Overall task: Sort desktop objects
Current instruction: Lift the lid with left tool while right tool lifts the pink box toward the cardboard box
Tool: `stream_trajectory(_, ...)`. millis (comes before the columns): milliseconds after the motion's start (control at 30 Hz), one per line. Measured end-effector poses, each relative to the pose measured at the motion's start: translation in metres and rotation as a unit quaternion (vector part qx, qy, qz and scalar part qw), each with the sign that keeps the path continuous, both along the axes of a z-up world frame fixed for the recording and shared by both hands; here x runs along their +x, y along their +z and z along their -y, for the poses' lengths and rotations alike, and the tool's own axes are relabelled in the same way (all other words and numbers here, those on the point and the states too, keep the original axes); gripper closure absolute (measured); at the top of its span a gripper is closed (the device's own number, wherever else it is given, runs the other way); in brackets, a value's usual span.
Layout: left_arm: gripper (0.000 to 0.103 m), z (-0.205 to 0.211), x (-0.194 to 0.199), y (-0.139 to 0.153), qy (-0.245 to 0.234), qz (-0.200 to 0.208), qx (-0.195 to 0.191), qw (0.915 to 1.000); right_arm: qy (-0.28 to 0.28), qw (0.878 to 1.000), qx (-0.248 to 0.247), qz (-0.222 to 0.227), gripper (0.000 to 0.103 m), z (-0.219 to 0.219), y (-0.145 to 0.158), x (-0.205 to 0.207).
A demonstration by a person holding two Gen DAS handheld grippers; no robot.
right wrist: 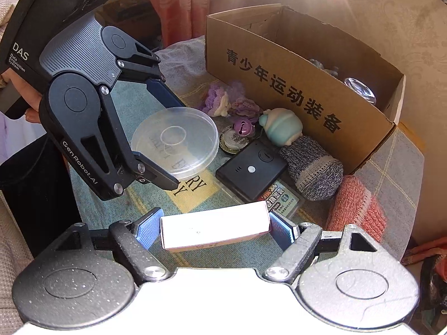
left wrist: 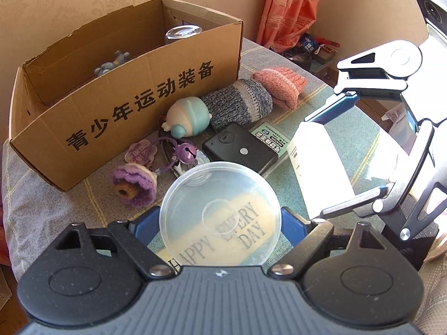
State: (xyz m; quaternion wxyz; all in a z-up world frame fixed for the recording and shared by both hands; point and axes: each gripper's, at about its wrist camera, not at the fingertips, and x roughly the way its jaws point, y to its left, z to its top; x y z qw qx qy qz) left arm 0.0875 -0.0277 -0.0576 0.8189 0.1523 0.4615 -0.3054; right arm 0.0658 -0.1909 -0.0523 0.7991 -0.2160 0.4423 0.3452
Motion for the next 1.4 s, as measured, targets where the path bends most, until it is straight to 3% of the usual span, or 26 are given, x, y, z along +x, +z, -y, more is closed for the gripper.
stream_trajectory(167,0.014,-0.006,0.008,0.019,0.009,-0.008,-0.006,0.9999,0.002,1.0,0.011,0.014,0.018,0.0,0.016,0.009)
stream_trajectory(800,0.014,-0.021,0.057,0.087,0.032,0.051,-0.022,0.998,0.011,0.996,0.027,0.089,0.018,-0.012,0.077,0.048)
stream_trajectory(1100,0.014,-0.023,0.097,0.103,0.043,0.069,-0.013,0.9966,0.008,0.992,0.043,0.114,0.018,-0.022,0.096,0.077)
stream_trajectory(1400,0.014,-0.033,0.151,0.105,0.082,0.074,-0.012,0.9938,-0.026,0.992,0.057,0.106,0.018,-0.027,0.103,0.119)
